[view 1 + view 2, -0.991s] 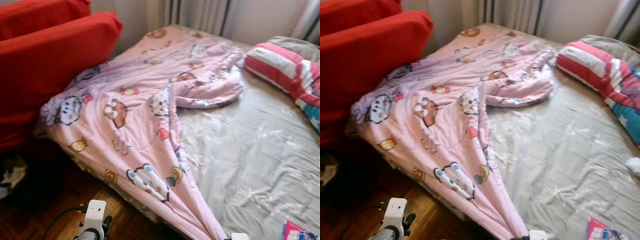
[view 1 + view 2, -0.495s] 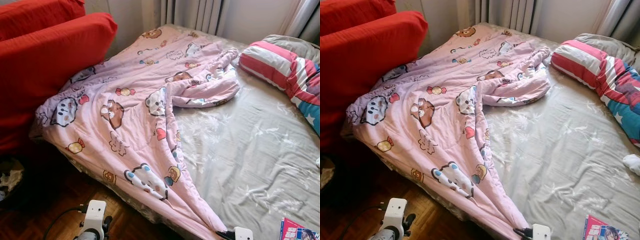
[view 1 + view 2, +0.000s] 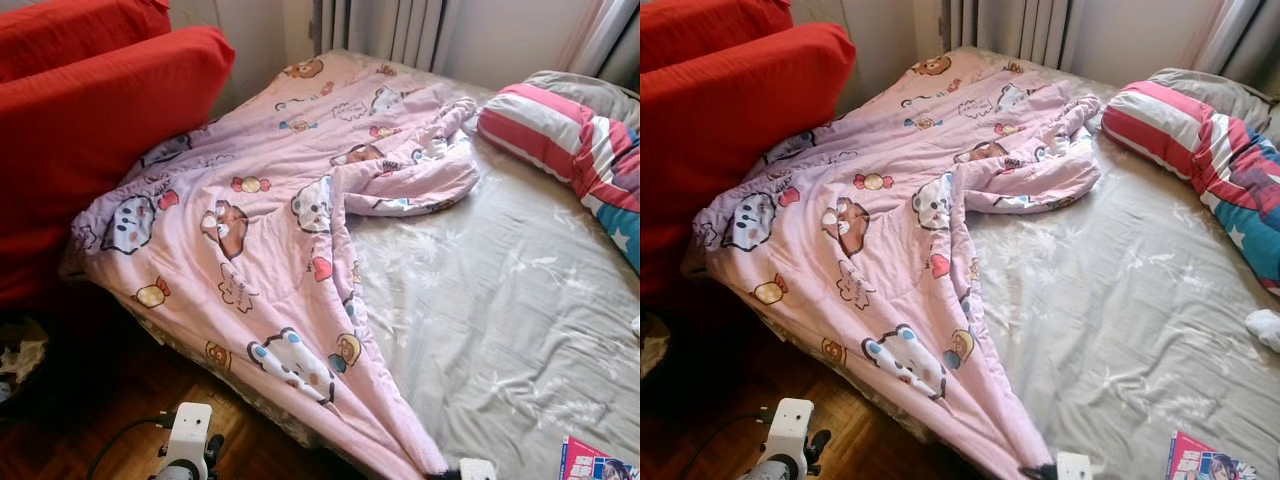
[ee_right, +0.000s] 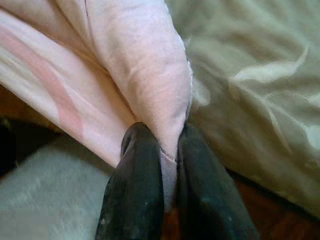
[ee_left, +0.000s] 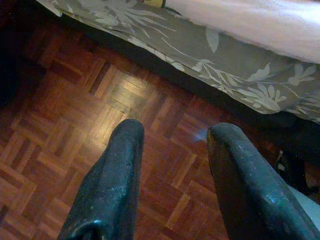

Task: Clean up the room

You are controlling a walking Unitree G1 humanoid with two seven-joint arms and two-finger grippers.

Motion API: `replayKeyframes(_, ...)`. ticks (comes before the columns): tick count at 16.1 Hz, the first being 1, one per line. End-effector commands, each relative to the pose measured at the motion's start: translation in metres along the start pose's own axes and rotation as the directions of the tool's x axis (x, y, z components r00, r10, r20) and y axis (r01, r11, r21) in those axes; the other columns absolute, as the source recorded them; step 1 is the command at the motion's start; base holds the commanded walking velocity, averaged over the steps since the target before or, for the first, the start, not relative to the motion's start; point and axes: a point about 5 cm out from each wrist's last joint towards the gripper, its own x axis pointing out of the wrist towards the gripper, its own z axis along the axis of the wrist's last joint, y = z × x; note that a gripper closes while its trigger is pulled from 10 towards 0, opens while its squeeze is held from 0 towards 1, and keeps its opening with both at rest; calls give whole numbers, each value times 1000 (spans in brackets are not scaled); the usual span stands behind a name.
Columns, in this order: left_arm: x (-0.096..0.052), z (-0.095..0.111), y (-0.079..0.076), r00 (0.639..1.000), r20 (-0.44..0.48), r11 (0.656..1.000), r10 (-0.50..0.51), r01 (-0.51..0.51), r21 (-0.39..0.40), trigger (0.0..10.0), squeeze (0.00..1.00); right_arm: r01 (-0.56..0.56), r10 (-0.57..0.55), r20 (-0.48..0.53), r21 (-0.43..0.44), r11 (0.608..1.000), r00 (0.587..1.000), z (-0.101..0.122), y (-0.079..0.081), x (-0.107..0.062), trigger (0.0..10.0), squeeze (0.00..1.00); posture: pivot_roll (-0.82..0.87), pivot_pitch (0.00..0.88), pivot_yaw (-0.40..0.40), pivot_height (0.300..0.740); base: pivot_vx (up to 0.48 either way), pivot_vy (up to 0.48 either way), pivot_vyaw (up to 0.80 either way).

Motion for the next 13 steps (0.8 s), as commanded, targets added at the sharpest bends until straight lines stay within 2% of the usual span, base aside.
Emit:
replayKeyframes(1, -3, -12, -1, 999, -51, 1000, -4, 4, 14, 10000, 0, -23, 24, -139, 14, 1000, 990, -35, 3, -8, 10000, 0, 68, 144, -5, 740, 0, 0, 0)
replayKeyframes(2, -3, -12, -2, 999, -52, 1000, -4, 4, 11, 10000, 0, -38, 35, -166, -16, 999, 985, -42, 4, -10, 10000, 0, 67, 145, -5, 740, 0, 0, 0)
replayKeyframes(5, -3, -13, -2, 999, -55, 1000, 0, 1, 8, 10000, 0, -39, 36, -174, -10, 999, 984, -45, 6, -10, 10000, 0, 69, 147, -5, 740, 0, 0, 0)
replayKeyframes(8, -3, -13, -1, 999, -53, 1000, 7, -6, 7, 10000, 0, 48, -47, -66, 16, 999, 997, -29, -4, -8, 10000, 0, 71, 150, -5, 740, 0, 0, 0)
replayKeyframes(10, -4, -13, 0, 998, -55, 1000, 8, -8, 7, 10000, 0, 85, -86, 6, 93, 992, 996, -17, -10, -7, 10000, 0, 69, 151, -4, 740, 0, 0, 0)
replayKeyframes(13, -4, -13, -1, 998, -58, 1000, 7, -6, 7, 10000, 0, 82, -84, 15, 106, 991, 996, -17, -10, -7, 10000, 0, 69, 151, -3, 740, 0, 0, 0)
